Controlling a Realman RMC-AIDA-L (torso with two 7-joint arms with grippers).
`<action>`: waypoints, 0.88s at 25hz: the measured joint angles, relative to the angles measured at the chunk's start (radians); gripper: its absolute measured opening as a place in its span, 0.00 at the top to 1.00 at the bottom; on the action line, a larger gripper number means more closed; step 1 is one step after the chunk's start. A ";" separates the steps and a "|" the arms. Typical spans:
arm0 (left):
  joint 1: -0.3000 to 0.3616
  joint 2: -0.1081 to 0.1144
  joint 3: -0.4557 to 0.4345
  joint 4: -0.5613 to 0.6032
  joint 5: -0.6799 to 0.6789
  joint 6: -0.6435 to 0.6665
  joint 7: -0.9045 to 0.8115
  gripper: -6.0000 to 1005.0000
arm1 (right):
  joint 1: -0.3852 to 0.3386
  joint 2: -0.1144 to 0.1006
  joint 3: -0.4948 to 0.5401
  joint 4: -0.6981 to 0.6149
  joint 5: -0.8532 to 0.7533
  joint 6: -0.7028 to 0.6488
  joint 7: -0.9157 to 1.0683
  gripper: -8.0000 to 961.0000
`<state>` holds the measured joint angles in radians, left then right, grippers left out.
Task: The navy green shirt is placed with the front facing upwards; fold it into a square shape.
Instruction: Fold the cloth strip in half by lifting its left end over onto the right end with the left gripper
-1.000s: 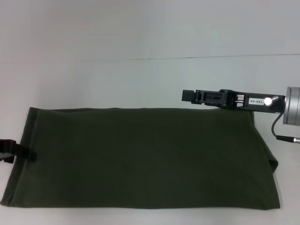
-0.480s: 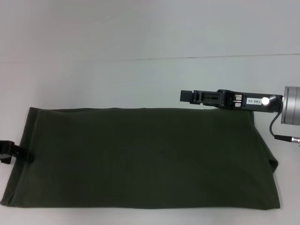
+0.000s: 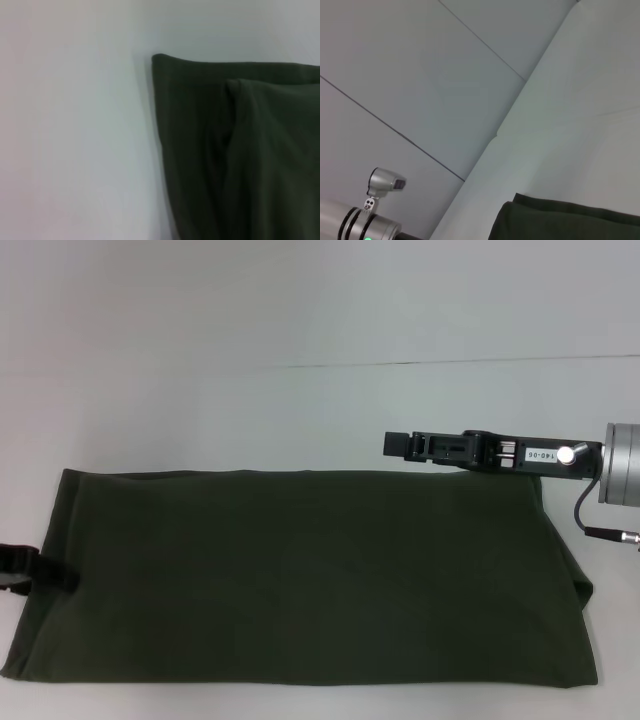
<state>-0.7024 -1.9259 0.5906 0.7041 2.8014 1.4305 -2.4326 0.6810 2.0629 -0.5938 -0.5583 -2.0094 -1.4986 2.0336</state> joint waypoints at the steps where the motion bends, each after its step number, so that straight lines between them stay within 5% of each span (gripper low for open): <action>1: -0.002 0.000 -0.001 -0.004 -0.003 0.003 0.001 0.25 | 0.000 0.000 0.000 0.000 0.000 0.000 0.000 0.19; 22: -0.030 0.015 -0.009 -0.050 -0.009 0.007 -0.006 0.25 | -0.006 -0.003 0.000 0.000 0.000 0.001 0.000 0.19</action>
<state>-0.7321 -1.9108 0.5813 0.6541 2.7920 1.4375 -2.4386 0.6755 2.0599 -0.5936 -0.5583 -2.0094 -1.4971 2.0341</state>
